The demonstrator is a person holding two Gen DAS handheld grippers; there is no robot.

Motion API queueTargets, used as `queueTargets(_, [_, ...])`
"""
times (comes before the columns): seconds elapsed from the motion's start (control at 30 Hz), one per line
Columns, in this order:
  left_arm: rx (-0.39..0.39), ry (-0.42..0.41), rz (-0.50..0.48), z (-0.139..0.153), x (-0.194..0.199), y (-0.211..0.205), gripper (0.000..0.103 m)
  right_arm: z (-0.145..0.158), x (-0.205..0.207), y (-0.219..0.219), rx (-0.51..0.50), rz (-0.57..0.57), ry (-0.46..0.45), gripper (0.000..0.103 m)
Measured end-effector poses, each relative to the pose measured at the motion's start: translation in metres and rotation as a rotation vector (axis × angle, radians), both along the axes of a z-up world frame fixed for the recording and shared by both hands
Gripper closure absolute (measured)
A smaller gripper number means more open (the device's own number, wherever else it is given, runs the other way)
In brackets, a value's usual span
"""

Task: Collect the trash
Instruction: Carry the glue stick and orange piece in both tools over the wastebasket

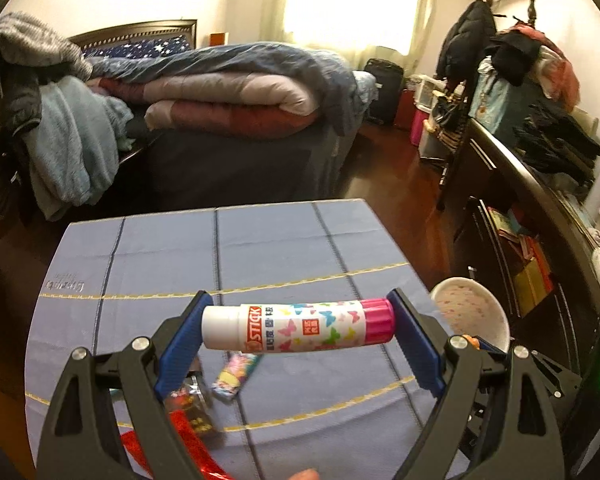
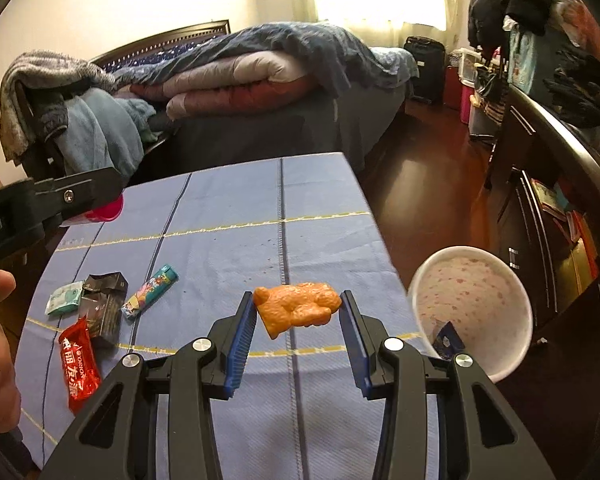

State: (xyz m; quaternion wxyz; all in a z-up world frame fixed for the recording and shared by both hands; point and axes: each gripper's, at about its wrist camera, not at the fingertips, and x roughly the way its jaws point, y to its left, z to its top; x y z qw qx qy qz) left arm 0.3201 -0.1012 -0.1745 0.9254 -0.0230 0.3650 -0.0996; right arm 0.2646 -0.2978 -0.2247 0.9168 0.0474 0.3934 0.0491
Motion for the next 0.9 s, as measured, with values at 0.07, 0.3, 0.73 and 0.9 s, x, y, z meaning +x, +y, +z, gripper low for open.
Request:
queueTargets(0.07, [0.001,-0.013,-0.017,0.006,-0.005,-0.011,0.015,0.002,-0.005,-0.007,0.004,-0.011,-0.007,0.06])
queueTargets(0.3, [0.014,-0.041,-0.1,0.016,-0.01,-0.057,0.015,0.007,-0.021,-0.044,0.018,-0.085,-0.032,0.06])
queueTargets(0.73, [0.044,-0.038,-0.287,0.001,0.0,-0.157,0.015,0.002,-0.035,-0.131,0.038,-0.279,-0.036,0.06])
queueTargets(0.9, [0.057,-0.032,-0.344,-0.009,0.004,-0.187,0.015,-0.007,-0.036,-0.158,0.044,-0.349,-0.024,0.06])
